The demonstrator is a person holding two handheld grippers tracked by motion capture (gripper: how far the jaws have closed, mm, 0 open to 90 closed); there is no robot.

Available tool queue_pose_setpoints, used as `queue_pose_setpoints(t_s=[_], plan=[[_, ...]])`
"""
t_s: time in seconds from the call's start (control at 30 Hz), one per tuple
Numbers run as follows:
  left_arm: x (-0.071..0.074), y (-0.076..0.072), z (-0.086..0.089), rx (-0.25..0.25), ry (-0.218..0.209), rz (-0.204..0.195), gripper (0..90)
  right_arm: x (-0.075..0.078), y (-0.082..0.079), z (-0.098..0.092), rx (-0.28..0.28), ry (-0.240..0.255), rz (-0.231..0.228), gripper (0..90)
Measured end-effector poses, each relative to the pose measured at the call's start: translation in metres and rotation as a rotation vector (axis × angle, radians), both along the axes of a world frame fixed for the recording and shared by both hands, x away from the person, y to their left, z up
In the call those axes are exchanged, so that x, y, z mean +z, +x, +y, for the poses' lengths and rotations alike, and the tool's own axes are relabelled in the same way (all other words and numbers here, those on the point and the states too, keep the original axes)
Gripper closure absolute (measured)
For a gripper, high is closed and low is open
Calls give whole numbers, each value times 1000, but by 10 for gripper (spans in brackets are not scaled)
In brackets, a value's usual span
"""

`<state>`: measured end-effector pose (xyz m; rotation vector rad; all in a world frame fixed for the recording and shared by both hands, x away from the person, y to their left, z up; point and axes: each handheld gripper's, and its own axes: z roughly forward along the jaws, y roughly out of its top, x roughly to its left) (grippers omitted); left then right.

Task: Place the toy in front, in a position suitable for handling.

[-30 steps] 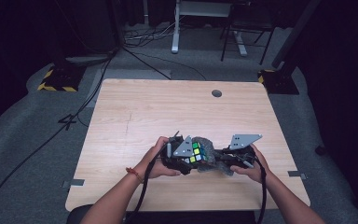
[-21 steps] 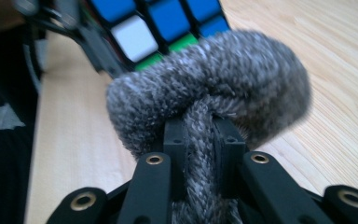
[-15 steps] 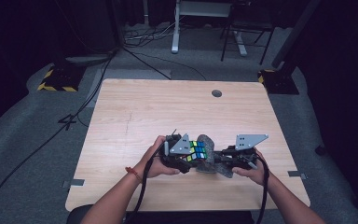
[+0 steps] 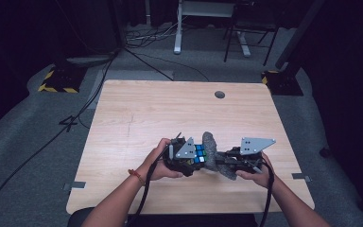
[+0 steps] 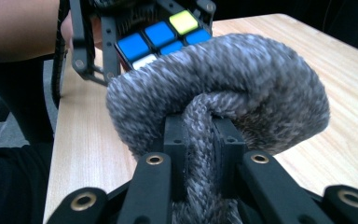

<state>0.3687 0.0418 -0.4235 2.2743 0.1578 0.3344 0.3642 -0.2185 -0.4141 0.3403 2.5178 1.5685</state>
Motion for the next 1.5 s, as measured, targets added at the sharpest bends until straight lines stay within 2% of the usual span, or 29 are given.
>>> queue_pose_setpoints(t_s=[0.07, 0.1, 0.13, 0.27, 0.4, 0.43, 0.5, 0.53, 0.67, 0.77, 0.8, 0.83, 0.87, 0.93, 0.97, 1.03, 1.1, 1.23, 1.33, 1.5], plan=[[-4, -1, -5, -2, 34, 7, 332, 4, -4, 2, 18, 6, -18, 793], [-4, -1, -5, -2, 34, 7, 332, 5, -6, 4, 24, 5, -22, 793], [-6, -1, -7, -3, 58, 7, 332, 5, -6, 4, 24, 5, -22, 793], [-14, -5, -22, -33, 108, 1, 332, 9, -14, 14, 57, -16, -47, 792], [-17, -7, -25, -48, 120, 0, 333, 9, -15, 19, 43, -35, -63, 791], [-17, -8, -26, -50, 120, 2, 333, 8, -13, 19, 7, -48, -73, 791], [-16, -9, -26, -57, 119, 2, 333, 8, -12, 18, -1, -52, -70, 791], [-14, -9, -24, -54, 107, 10, 333, 5, -7, 16, -31, -65, -60, 792], [-10, -8, -18, -49, 87, 5, 333, 0, 0, 10, -64, -94, -46, 793], [0, -6, -9, -38, 25, 4, 333, -5, 7, 1, -97, -108, -19, 793], [0, -6, -9, -38, 25, 4, 333, -5, 7, 1, -97, -108, -19, 793], [3, -6, -6, -32, 7, 1, 333, -7, 9, -1, -106, -119, -16, 793], [7, -5, -1, -18, -33, 0, 333, -8, 10, -2, -103, -109, -2, 793], [9, -4, 2, -13, -48, -1, 333, -8, 11, -2, -98, -105, 5, 793], [10, -3, 5, -21, -77, 19, 333, -9, 12, -2, -89, -99, 19, 793], [9, -2, 5, -26, -90, 28, 333, -9, 12, -2, -79, -85, 27, 793], [6, -2, 2, -41, -97, 36, 333, -6, 8, 0, -31, -31, 37, 793], [4, -4, -1, -53, -89, 36, 332, -4, 4, 2, -10, -11, 26, 794], [3, -4, -2, -58, -79, 42, 331, -3, 3, 1, -7, 7, 29, 794], [1, -5, -3, -61, -64, 41, 327, 3, 0, -1, -4, 42, 8, 795]])
